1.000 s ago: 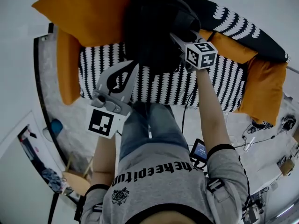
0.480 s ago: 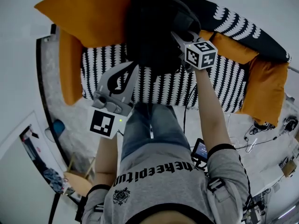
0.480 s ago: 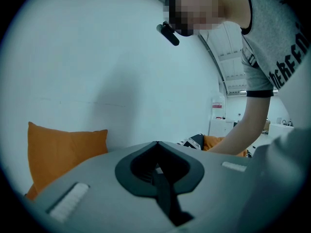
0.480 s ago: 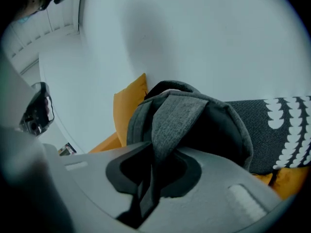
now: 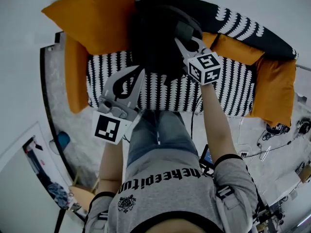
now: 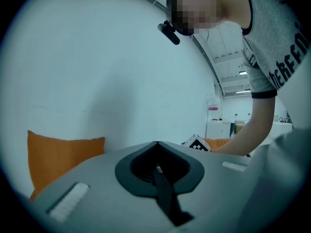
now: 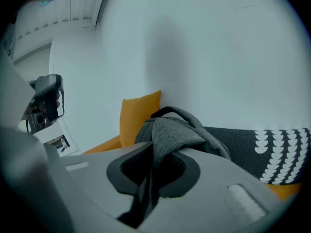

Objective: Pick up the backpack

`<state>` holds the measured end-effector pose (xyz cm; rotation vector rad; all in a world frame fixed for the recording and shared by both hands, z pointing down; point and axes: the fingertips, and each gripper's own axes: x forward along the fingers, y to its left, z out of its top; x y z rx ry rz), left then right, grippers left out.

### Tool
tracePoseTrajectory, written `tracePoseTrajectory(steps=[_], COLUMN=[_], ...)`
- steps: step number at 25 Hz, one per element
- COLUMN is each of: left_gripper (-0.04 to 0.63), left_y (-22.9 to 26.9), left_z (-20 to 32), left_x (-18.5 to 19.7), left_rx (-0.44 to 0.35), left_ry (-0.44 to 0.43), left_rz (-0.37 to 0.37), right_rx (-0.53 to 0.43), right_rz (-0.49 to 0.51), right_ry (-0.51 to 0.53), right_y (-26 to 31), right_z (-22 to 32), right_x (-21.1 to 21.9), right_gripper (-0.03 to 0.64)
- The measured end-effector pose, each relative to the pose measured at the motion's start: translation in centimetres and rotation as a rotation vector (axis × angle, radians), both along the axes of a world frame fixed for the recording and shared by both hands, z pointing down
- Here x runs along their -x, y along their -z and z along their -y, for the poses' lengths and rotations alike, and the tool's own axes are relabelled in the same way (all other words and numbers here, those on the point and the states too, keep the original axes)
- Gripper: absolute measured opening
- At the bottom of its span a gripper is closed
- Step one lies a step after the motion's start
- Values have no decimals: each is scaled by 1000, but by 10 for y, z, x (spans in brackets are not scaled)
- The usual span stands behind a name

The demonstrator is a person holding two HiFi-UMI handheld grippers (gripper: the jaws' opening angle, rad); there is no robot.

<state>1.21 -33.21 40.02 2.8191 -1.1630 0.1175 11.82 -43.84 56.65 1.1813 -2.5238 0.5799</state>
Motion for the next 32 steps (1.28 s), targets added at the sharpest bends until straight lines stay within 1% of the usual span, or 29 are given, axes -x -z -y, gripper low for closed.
tracePoseTrajectory(steps=[3,9,13,17,20,23,26,29,32], left_gripper=[15,15,15,15,15,15,15,15,15], left_y=[6,24,39,53,66,77,87,98,108], left_z=[-5,-23,-28,-36,-42,-49,-56,-61,-69], left_x=[3,16,25,33,43,49,53,55,52], left_rx=[-14,-44,-95,-124,-161,-181,-199,-231,-256], left_ry=[1,-6,-10,-7,-1,3,-4,-17,-36], left_rz=[-4,-16,-25,-26,-25,-27,-27,-33,-39], right_rx=[-29,-35,-73,-82,-100,-106,-121,-143,-170], right_rz=[7,28,33,39,49,57,39,36,32], right_ry=[-3,-27,-26,-15,-15,-17,-2,-14,-49], right_y=[16,36,57,70,83,92,102,117,137], right_z=[-8,-38,-51,-71,-83,-98,-109,-114,-119], right_x=[4,15,28,39,51,60,71,71,59], right_gripper=[26,26,26,26,26,26,26,26,26])
